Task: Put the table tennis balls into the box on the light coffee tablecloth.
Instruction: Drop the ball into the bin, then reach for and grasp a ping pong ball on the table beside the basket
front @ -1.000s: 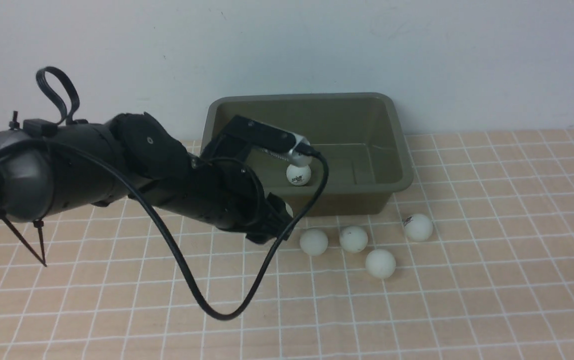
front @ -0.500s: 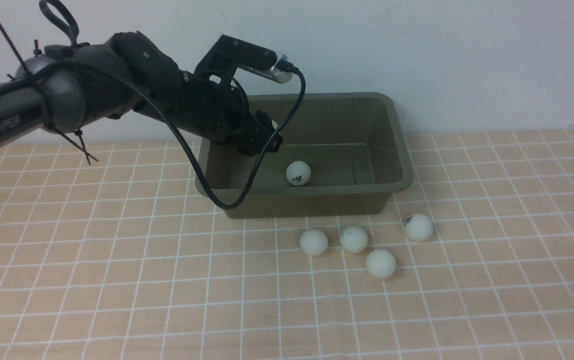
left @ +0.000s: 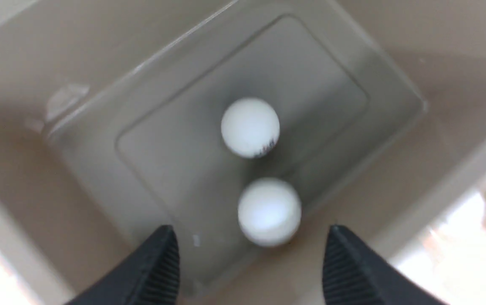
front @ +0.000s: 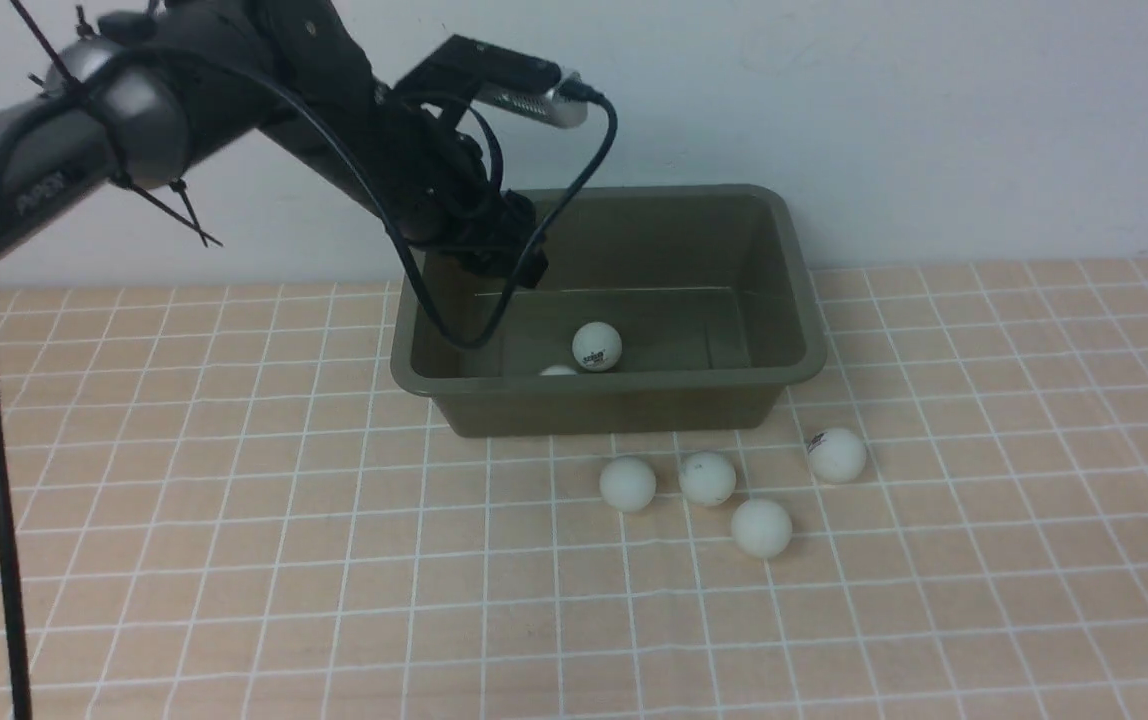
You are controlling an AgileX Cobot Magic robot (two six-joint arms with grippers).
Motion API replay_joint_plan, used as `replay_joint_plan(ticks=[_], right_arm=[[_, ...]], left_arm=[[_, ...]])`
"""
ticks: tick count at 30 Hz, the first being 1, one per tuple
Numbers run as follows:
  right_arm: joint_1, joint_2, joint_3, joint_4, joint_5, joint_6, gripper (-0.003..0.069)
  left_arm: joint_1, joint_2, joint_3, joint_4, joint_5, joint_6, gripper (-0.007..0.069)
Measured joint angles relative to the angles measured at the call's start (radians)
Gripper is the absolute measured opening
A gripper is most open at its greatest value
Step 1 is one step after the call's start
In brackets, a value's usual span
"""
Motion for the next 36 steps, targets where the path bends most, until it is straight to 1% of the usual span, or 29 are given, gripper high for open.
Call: replay_joint_plan(ticks=[2,3,4,6,9,10,11,14,16,17,19,22,24,26,30,34,36], right_arm=[[0.0,0.0,0.0,0.0,0.0,0.0,0.0404],[0.0,0.0,0.0,0.0,0.0,0.0,0.0404],[0.0,0.0,0.0,0.0,0.0,0.0,0.0404],[0.0,0.0,0.0,0.0,0.0,0.0,0.0404],[0.0,0.0,0.0,0.0,0.0,0.0,0.0404],[0.0,0.0,0.0,0.0,0.0,0.0,0.0404],[0.0,0.0,0.0,0.0,0.0,0.0,0.0404],[0.0,0.0,0.0,0.0,0.0,0.0,0.0404],[0.0,0.0,0.0,0.0,0.0,0.0,0.0404],[0.0,0.0,0.0,0.0,0.0,0.0,0.0404],[0.0,0.0,0.0,0.001,0.0,0.0,0.0404],[0.0,0.0,0.0,0.002,0.0,0.0,0.0404],[0.0,0.0,0.0,0.002,-0.001,0.0,0.0404],[0.0,0.0,0.0,0.002,-0.002,0.0,0.0404],[0.0,0.0,0.0,0.002,-0.003,0.0,0.0404],[0.0,0.0,-0.002,0.014,-0.003,-0.006,0.0404],[0.0,0.0,-0.01,0.03,-0.003,-0.033,0.0404]], left_arm=[[0.0,-0.027,-0.02,0.023,0.093,-0.061,0.0344],[0.0,-0.029,-0.021,0.023,0.103,-0.066,0.0342],[0.0,-0.046,-0.028,0.031,0.193,-0.095,0.0319],[0.0,-0.056,-0.028,0.036,0.247,-0.109,0.0291],[0.0,-0.056,-0.021,0.052,0.265,-0.127,0.0244],[0.0,-0.056,-0.019,0.054,0.265,-0.132,0.0242],[0.0,-0.059,-0.003,0.056,0.266,-0.165,0.0216],[0.0,-0.085,0.062,0.063,0.265,-0.228,0.0188],[0.0,-0.102,0.096,0.072,0.265,-0.237,0.0181],[0.0,-0.135,0.151,0.102,0.265,-0.242,0.0174],[0.0,-0.188,0.236,0.15,0.265,-0.247,0.0171],[0.0,-0.282,0.346,0.187,0.265,-0.248,0.0172],[0.0,-0.319,0.399,0.17,0.265,-0.248,0.0172],[0.0,-0.368,0.469,0.088,0.265,-0.246,0.0172],[0.0,-0.407,0.548,-0.024,0.262,-0.203,0.0172],[0.0,-0.458,0.626,-0.017,0.261,-0.147,0.0172],[0.0,-0.51,0.665,0.044,0.261,-0.133,0.0172]])
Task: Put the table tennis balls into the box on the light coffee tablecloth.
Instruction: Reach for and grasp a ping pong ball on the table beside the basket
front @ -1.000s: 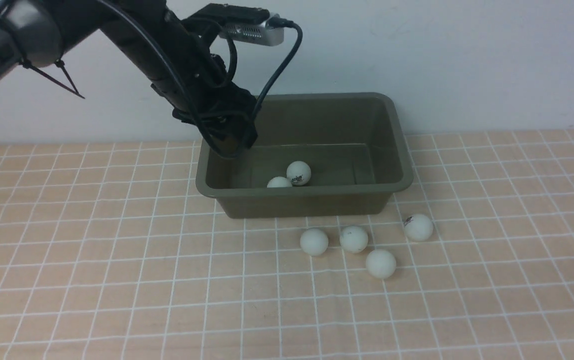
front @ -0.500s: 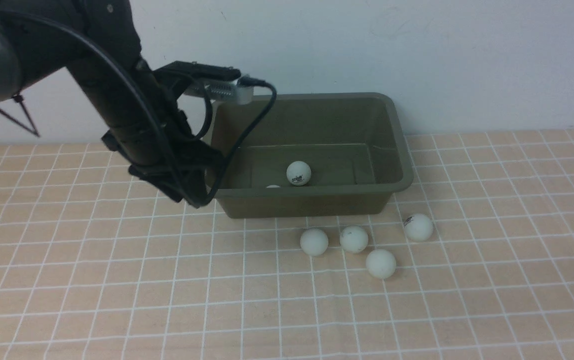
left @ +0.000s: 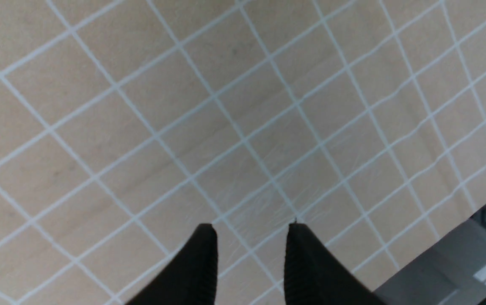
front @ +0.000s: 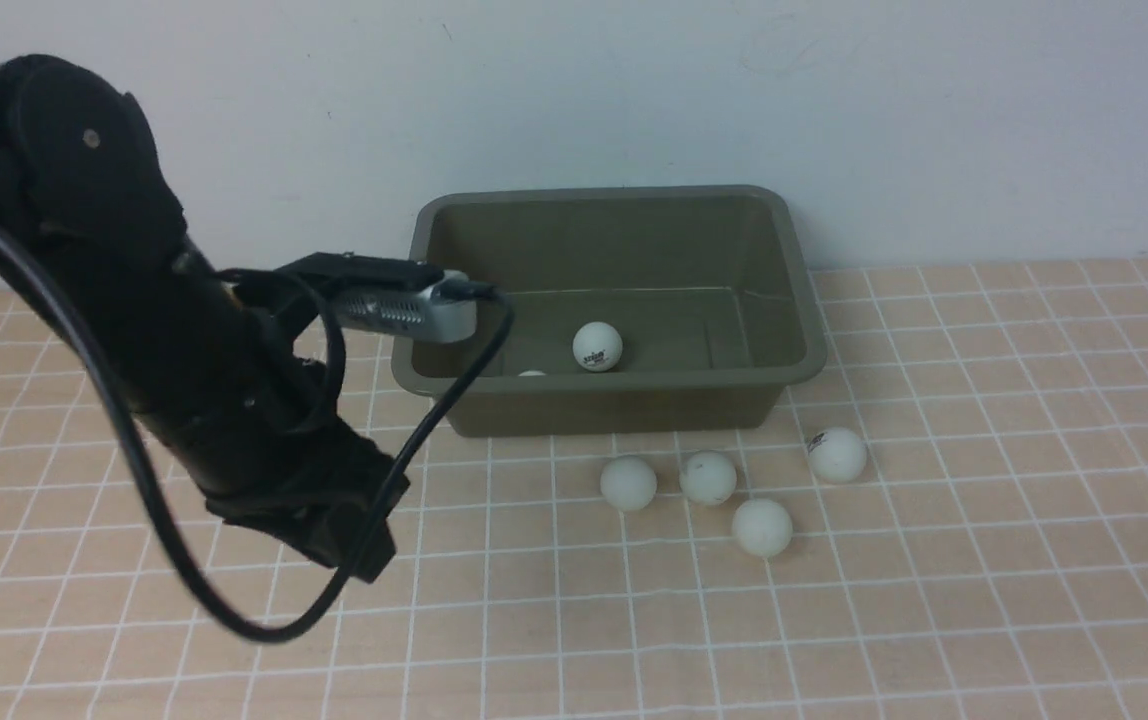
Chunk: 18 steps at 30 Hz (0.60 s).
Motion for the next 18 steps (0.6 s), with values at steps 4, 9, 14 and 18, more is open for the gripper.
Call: replay_joint_plan(ticks=[4,9,14,18], right_arm=[[0.0,0.0,-0.002,0.046,-0.003,-0.092,0.0404],[0.0,0.066,-0.006,0.133,0.028,-0.21,0.0404],[0.0,0.186,-0.067,0.168,0.095,-0.332,0.0404],[0.0,0.326,-0.175,0.169,0.169,-0.413,0.0404]], left_arm=[[0.0,-0.1,0.036,0.124,-0.031,-0.009,0.0172],[0.0,-0.221,0.07,0.228,-0.239,-0.106,0.0172],[0.0,-0.239,0.077,0.387,-0.263,-0.22,0.0172],[0.0,-0.238,0.083,0.516,-0.264,-0.309,0.0172]])
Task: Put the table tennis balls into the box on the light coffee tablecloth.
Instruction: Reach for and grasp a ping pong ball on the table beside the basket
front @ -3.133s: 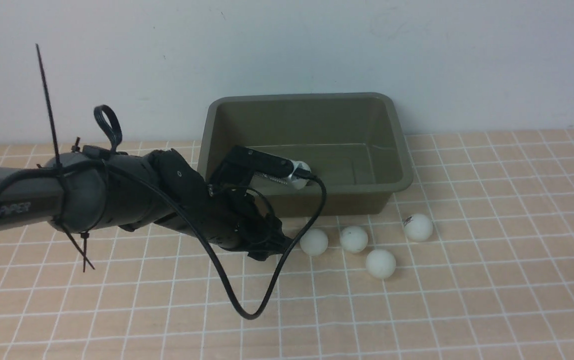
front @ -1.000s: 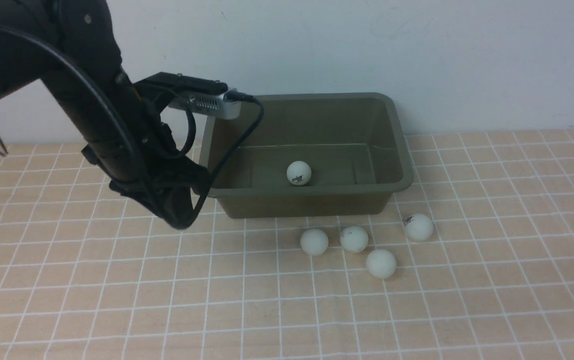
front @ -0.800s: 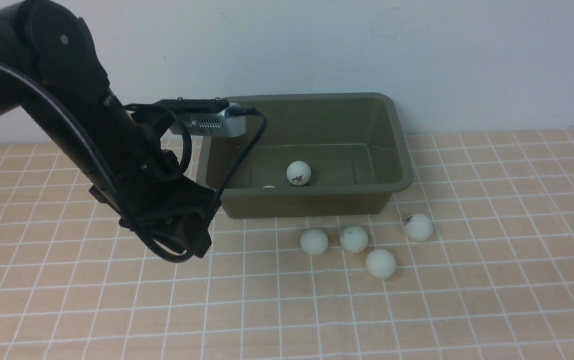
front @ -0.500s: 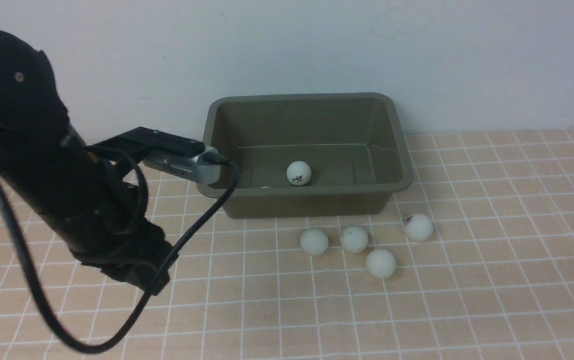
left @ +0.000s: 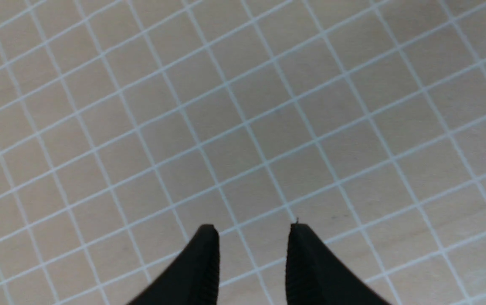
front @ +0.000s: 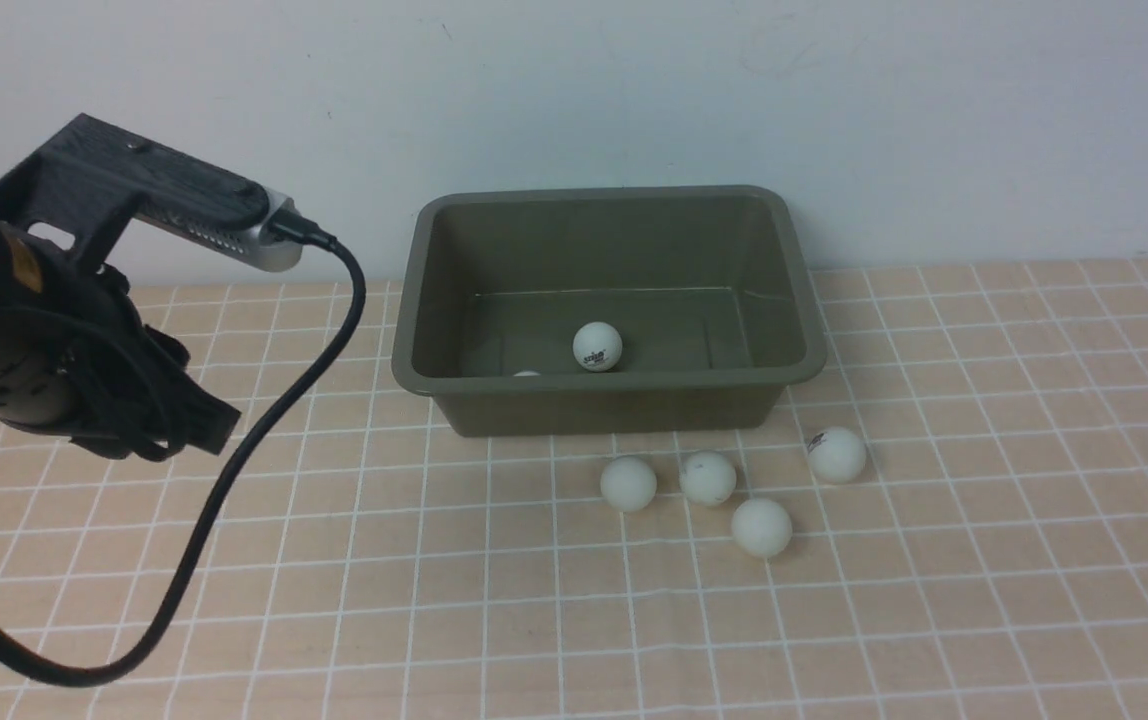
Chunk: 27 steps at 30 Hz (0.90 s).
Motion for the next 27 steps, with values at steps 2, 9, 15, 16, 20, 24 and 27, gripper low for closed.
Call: replay_joint_plan(ticks=[2,9,15,16,20,24,27], right_arm=[[0.0,0.1,-0.074,0.0,0.044,-0.02,0.0404],[0.0,0.453,-0.29,-0.04,0.174,-0.038,0.0404],[0.01,0.817,-0.49,-0.057,0.272,-0.041,0.0404],[0.016,0.857,-0.507,-0.061,0.277,-0.041,0.0404],[0.082,1.024,-0.62,-0.129,0.282,-0.034,0.0404],[0.184,1.17,-0.73,-0.252,0.26,0.044,0.0404],[0.233,1.251,-0.778,-0.335,0.224,0.108,0.0404]], left_arm=[[0.0,-0.001,0.0,0.031,-0.004,-0.022,0.0172],[0.0,-0.001,0.0,0.017,-0.007,-0.035,0.0172],[0.0,-0.001,0.0,-0.014,-0.007,-0.035,0.0172],[0.0,-0.001,0.0,-0.016,-0.007,-0.035,0.0172],[0.0,-0.001,0.0,-0.019,-0.008,-0.017,0.0172],[0.0,-0.001,0.0,-0.022,-0.008,-0.015,0.0172],[0.0,-0.001,0.0,-0.022,-0.008,-0.015,0.0172]])
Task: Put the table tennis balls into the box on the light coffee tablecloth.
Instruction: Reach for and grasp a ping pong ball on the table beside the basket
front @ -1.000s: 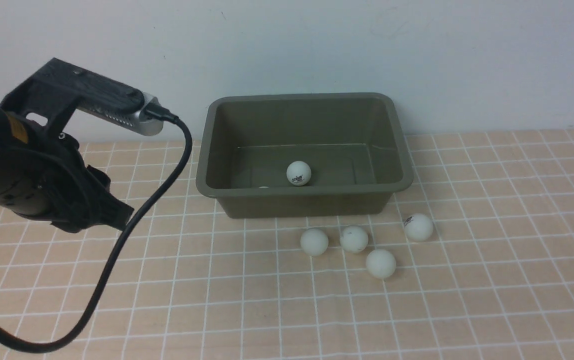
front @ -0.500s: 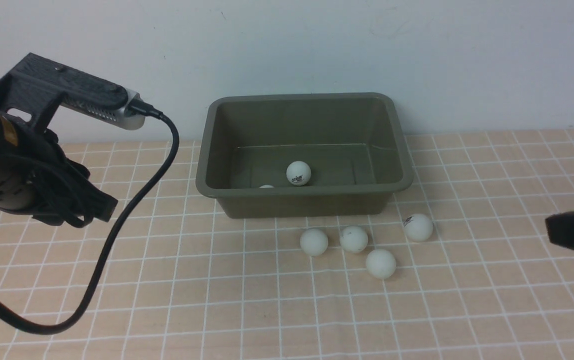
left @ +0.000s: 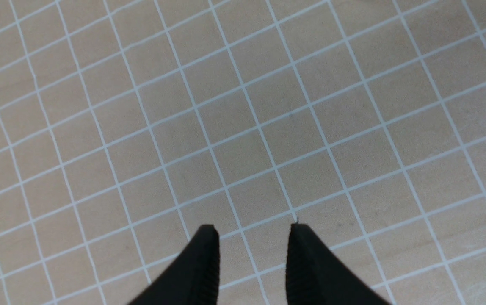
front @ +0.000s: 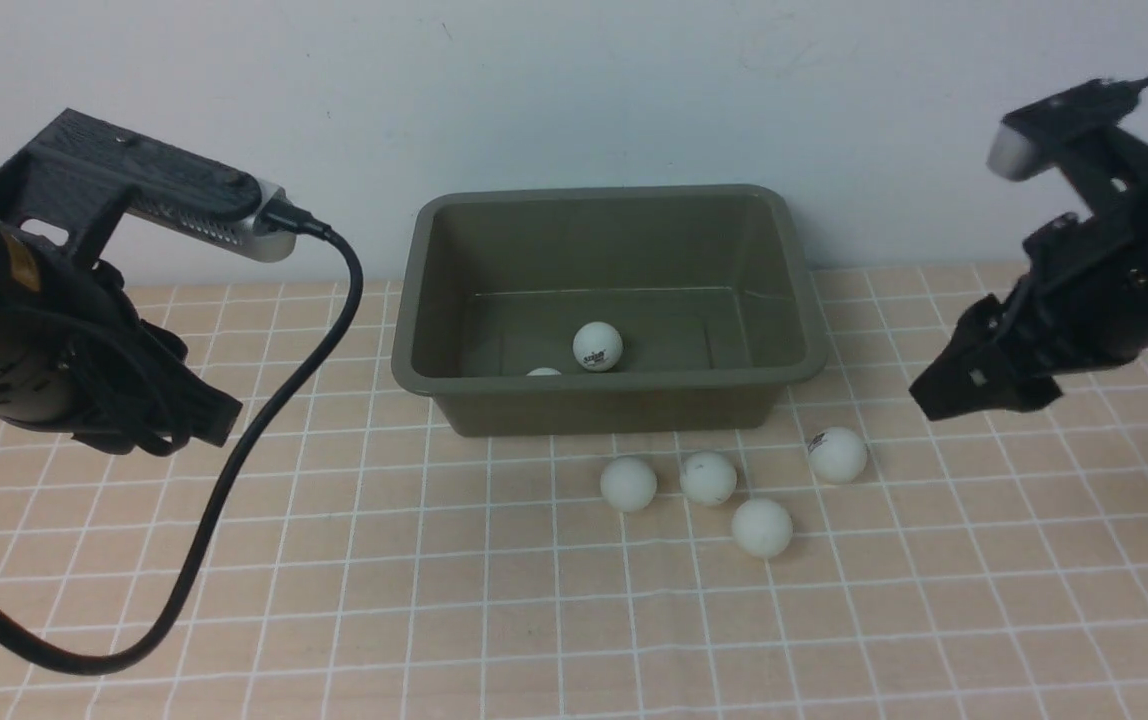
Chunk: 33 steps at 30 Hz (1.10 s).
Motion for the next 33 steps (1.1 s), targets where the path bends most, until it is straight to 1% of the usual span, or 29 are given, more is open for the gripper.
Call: replay_joint_plan(ticks=[1,2,5,10,15,21,28,33], right_arm=[[0.009,0.011,-0.011,-0.011,-0.006,0.01,0.0404],[0.028,0.067,-0.038,-0.056,-0.037,0.052,0.0404],[0.035,0.134,-0.073,-0.09,-0.072,0.098,0.0404],[0.035,0.24,-0.114,-0.103,-0.131,0.109,0.0414],[0.036,0.331,-0.126,-0.103,-0.152,0.107,0.0414],[0.036,0.406,-0.126,-0.068,-0.19,0.069,0.0414],[0.036,0.45,-0.126,-0.019,-0.25,0.052,0.0414],[0.036,0.47,-0.131,0.031,-0.26,0.021,0.0414]], left_arm=[[0.0,0.0,0.0,0.0,0.0,0.0,0.0172],[0.0,0.0,0.0,-0.001,0.001,0.0,0.0172],[0.0,0.0,0.0,-0.001,0.001,0.0,0.0172],[0.0,0.0,0.0,-0.005,0.001,0.0,0.0172],[0.0,0.0,0.0,-0.005,0.001,0.0,0.0172],[0.0,0.0,0.0,-0.005,0.002,0.0,0.0172],[0.0,0.0,0.0,-0.005,0.002,0.0,0.0172],[0.0,0.0,0.0,-0.005,0.002,0.0,0.0172]])
